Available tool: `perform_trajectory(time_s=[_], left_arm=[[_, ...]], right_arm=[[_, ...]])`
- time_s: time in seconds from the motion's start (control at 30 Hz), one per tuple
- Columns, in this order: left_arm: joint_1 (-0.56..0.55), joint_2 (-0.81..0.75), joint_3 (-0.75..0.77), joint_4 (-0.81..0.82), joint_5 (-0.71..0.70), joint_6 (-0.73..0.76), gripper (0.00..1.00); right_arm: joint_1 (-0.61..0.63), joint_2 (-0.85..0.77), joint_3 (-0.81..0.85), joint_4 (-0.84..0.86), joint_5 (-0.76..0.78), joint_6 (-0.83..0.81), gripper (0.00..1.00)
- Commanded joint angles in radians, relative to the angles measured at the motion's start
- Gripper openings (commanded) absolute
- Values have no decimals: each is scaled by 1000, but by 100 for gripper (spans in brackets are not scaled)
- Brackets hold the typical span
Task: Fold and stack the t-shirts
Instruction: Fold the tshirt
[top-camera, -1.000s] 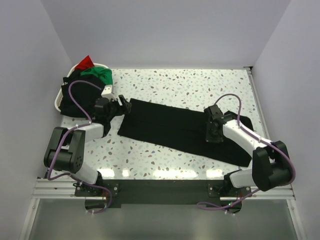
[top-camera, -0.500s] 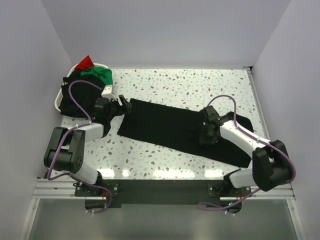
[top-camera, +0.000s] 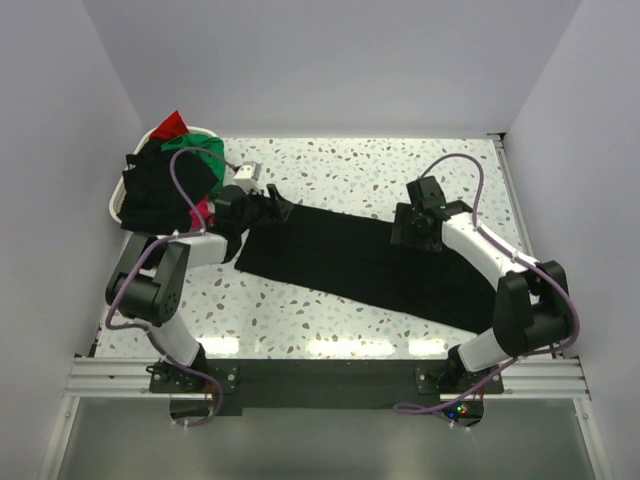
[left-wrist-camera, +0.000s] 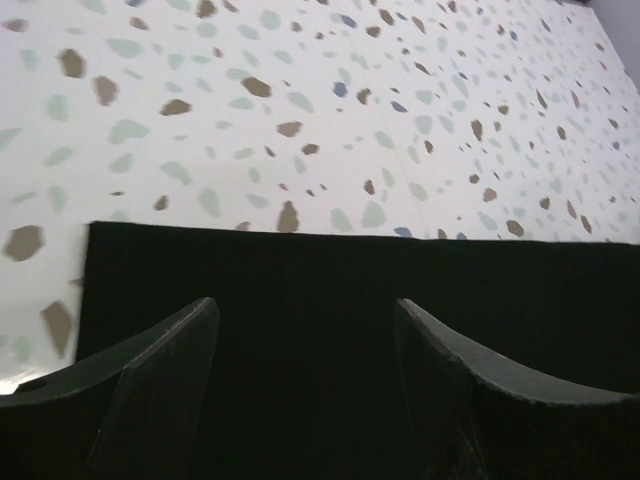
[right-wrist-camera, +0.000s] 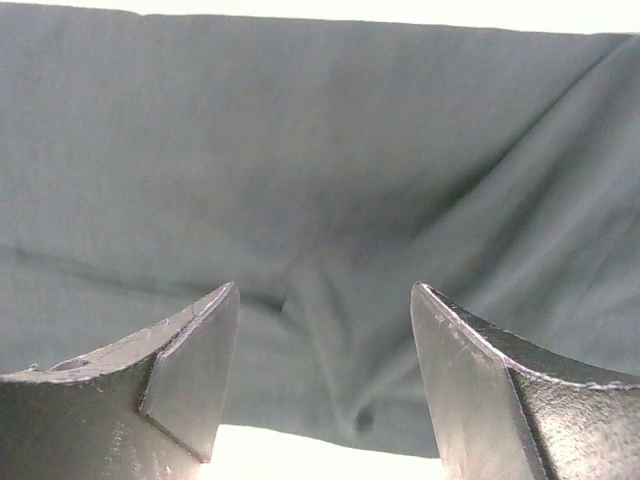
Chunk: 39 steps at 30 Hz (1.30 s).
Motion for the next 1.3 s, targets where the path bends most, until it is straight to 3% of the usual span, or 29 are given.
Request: perform_trajectory(time_s=[0.0, 0.13, 0.43, 0.77, 0.87, 1.07, 1.27], left_arm=[[-26, 105, 80, 86, 133, -68, 76], [-26, 253, 152, 54, 197, -93, 76], [104, 328, 162, -35, 219, -80, 77], [168, 276, 143, -83, 123, -82, 77], [169, 225, 125, -101, 43, -62, 78], [164, 152, 88, -86, 12, -59, 78], [51, 58, 131, -124, -83, -25, 78]], right_arm=[[-99, 55, 60, 91, -32, -30, 73], [-132, 116, 91, 133, -63, -30, 73], [-140, 189, 137, 171, -96, -23, 74], [-146, 204, 200, 164, -120, -36, 74], [-178, 202, 211, 173, -128, -43, 75], [-265, 199, 171, 191, -163, -57, 74], [-279, 132, 50, 173, -134, -57, 73]])
